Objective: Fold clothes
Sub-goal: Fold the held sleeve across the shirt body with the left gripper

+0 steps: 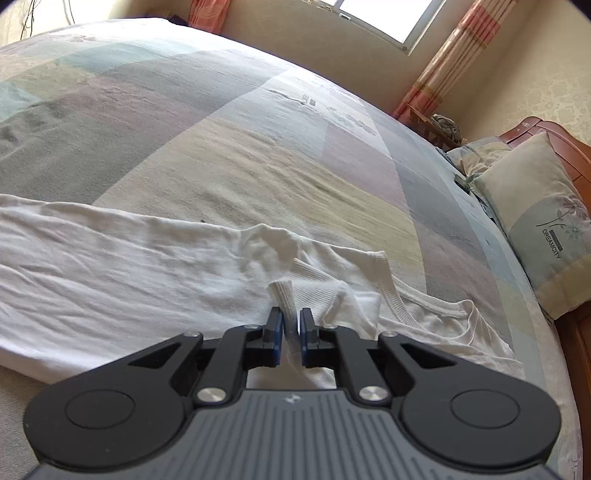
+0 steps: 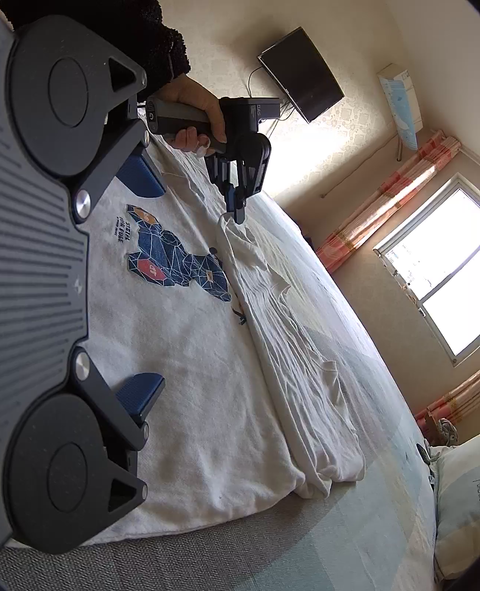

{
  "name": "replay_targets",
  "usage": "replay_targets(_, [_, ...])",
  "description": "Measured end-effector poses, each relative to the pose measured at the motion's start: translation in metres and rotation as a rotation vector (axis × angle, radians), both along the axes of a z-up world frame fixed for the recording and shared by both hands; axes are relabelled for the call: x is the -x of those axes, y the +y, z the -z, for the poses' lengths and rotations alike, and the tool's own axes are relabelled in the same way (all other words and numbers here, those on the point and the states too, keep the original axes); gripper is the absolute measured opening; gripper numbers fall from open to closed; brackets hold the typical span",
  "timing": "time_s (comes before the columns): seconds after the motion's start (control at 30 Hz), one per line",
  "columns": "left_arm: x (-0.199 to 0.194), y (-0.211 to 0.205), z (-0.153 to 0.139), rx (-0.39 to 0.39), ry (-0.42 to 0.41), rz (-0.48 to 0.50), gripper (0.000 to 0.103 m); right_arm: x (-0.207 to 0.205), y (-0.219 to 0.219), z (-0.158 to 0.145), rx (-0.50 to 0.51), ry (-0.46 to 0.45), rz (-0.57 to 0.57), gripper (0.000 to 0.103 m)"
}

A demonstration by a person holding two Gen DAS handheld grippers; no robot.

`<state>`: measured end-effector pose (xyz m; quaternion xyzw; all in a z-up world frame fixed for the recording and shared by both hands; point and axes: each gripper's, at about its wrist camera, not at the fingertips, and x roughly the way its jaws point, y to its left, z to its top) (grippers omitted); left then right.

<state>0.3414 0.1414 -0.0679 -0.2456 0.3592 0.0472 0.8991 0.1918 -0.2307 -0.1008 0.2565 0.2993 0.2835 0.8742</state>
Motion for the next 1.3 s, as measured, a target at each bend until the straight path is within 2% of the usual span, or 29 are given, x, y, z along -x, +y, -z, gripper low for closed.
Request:
replay_targets(0.17, [0.019, 0.008, 0.005, -0.02, 0.038, -0.001, 0.008, 0.0, 0.0, 0.001, -0.004, -0.001, 0.001, 0.103])
replay_targets(0.3, [0.025, 0.012, 0.005, -0.046, 0.072, -0.009, 0.018, 0.0, -0.001, 0.001, -0.009, -0.001, 0.002, 0.103])
replay_targets(0.37, [0.028, 0.01, -0.002, -0.073, 0.062, -0.023, 0.017, 0.0, -0.001, 0.001, -0.009, -0.001, 0.002, 0.103])
replay_targets(0.43, [0.03, 0.006, -0.013, -0.116, 0.034, -0.027, 0.02, 0.001, -0.001, 0.001, -0.009, -0.001, 0.002, 0.103])
replay_targets(0.57, [0.024, -0.016, -0.033, -0.193, -0.065, 0.056, 0.049, 0.0, 0.0, 0.002, -0.008, -0.001, 0.003, 0.103])
replay_targets(0.6, [0.02, -0.023, -0.034, -0.2, -0.081, 0.084, 0.051, 0.0, 0.0, 0.002, -0.008, -0.002, 0.004, 0.103])
replay_targets(0.7, [0.003, -0.043, -0.023, -0.215, -0.083, 0.167, 0.056, 0.001, 0.0, 0.001, -0.006, -0.002, 0.005, 0.103])
replay_targets(0.8, [-0.015, -0.05, 0.005, -0.227, -0.005, 0.181, 0.058, 0.001, 0.0, 0.001, -0.004, -0.003, 0.004, 0.103])
replay_targets(0.87, [-0.017, -0.051, 0.019, -0.215, -0.007, 0.195, 0.058, 0.001, 0.0, 0.001, -0.004, -0.003, 0.004, 0.103])
replay_targets(1.03, [-0.005, -0.062, 0.006, -0.247, -0.007, 0.237, 0.062, 0.001, 0.0, 0.001, -0.004, -0.003, 0.005, 0.103])
replay_targets(1.1, [-0.001, -0.067, 0.001, -0.295, -0.036, 0.272, 0.074, 0.001, -0.001, 0.001, -0.005, -0.002, 0.004, 0.103])
replay_targets(1.17, [-0.001, -0.071, 0.002, -0.362, -0.045, 0.29, 0.079, 0.0, -0.001, 0.001, -0.004, -0.003, 0.004, 0.103])
replay_targets(1.3, [-0.007, -0.058, 0.012, -0.354, 0.029, 0.24, 0.077, 0.0, 0.0, 0.0, 0.0, -0.003, 0.004, 0.103])
